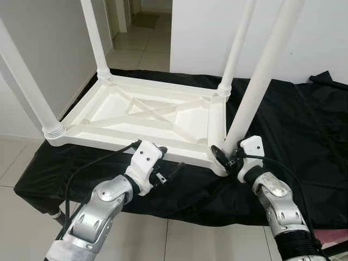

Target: Building children table

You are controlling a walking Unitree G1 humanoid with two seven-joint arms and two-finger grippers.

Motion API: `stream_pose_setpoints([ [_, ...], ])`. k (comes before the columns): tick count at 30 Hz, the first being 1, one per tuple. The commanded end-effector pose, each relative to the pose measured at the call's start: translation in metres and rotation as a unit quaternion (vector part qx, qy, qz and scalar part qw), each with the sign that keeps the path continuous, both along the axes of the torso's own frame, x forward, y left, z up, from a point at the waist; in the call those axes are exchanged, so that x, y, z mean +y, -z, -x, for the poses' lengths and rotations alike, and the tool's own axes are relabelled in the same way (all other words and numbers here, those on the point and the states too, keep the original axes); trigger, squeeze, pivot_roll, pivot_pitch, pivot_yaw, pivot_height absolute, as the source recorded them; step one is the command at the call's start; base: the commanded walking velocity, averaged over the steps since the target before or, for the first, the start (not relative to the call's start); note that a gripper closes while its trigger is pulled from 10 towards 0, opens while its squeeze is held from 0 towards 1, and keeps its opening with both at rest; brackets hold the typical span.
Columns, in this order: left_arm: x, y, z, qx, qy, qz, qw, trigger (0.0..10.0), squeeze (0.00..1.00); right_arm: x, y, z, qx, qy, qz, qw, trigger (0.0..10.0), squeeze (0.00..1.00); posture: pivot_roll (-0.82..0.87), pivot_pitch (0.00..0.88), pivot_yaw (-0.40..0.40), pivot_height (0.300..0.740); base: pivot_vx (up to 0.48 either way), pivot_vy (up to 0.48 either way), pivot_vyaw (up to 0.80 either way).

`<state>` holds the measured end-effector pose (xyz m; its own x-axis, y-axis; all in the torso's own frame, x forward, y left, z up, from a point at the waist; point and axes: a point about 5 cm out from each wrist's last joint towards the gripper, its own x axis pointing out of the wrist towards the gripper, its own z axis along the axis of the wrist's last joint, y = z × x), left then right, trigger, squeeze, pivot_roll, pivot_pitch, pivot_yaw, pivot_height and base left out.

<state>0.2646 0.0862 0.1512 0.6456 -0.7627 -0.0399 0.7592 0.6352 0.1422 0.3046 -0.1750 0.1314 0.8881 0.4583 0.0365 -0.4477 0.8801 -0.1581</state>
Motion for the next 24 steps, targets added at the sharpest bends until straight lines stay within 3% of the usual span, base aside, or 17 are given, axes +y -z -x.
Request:
stream_pose_setpoints([
  [1,0.002,0.003,0.001,0.005,-0.001,-0.007,1.000,10.0,0.00,0.006,0.008,0.000,0.019,-0.013,0.003,1.000,0.0,0.00,0.07,0.018,0.000,0.740,0.000,0.000,0.00],
  [3,0.003,0.003,0.001,0.006,-0.002,-0.007,1.000,10.0,0.00,0.005,0.009,-0.001,0.021,-0.010,0.000,1.000,0.0,0.00,0.07,0.018,0.000,0.740,0.000,0.000,0.00],
  [4,0.003,0.003,0.001,0.006,-0.002,-0.008,1.000,10.0,0.00,0.005,0.010,-0.001,0.024,-0.003,-0.002,1.000,10.0,0.00,0.08,0.016,0.003,0.740,0.000,0.000,0.00],
  [7,0.004,0.001,-0.001,0.003,-0.002,-0.009,1.000,10.0,0.00,0.008,0.006,-0.002,0.008,0.036,-0.028,0.999,10.0,0.00,0.07,0.019,0.015,0.740,0.000,0.000,0.00],
  [12,0.006,0.000,-0.001,0.002,-0.002,-0.010,1.000,10.0,0.00,0.011,0.004,-0.002,0.001,0.051,-0.040,0.998,10.0,0.00,0.07,0.019,0.021,0.740,0.000,0.000,0.00],
  [14,0.006,-0.001,-0.003,0.000,0.002,-0.011,1.000,10.0,0.00,0.016,0.002,-0.001,-0.008,0.096,-0.053,0.994,10.0,0.00,0.07,0.026,0.035,0.740,0.000,0.000,0.00],
  [17,0.005,-0.002,-0.002,0.001,0.004,-0.011,1.000,10.0,0.00,0.018,0.001,-0.001,-0.011,0.117,-0.061,0.991,10.0,0.00,0.07,0.026,0.035,0.740,0.000,0.000,0.00],
  [22,0.005,0.000,0.001,0.006,0.016,-0.015,1.000,10.0,0.00,0.026,0.003,0.002,-0.003,0.168,-0.078,0.983,10.0,0.00,0.07,0.030,0.049,0.740,0.000,0.000,0.00],
  [24,0.004,0.002,0.003,0.010,0.032,-0.024,0.999,10.0,0.00,0.033,0.003,0.008,-0.001,0.221,-0.099,0.970,10.0,0.00,0.06,0.027,0.058,0.740,0.000,0.000,0.00],
])
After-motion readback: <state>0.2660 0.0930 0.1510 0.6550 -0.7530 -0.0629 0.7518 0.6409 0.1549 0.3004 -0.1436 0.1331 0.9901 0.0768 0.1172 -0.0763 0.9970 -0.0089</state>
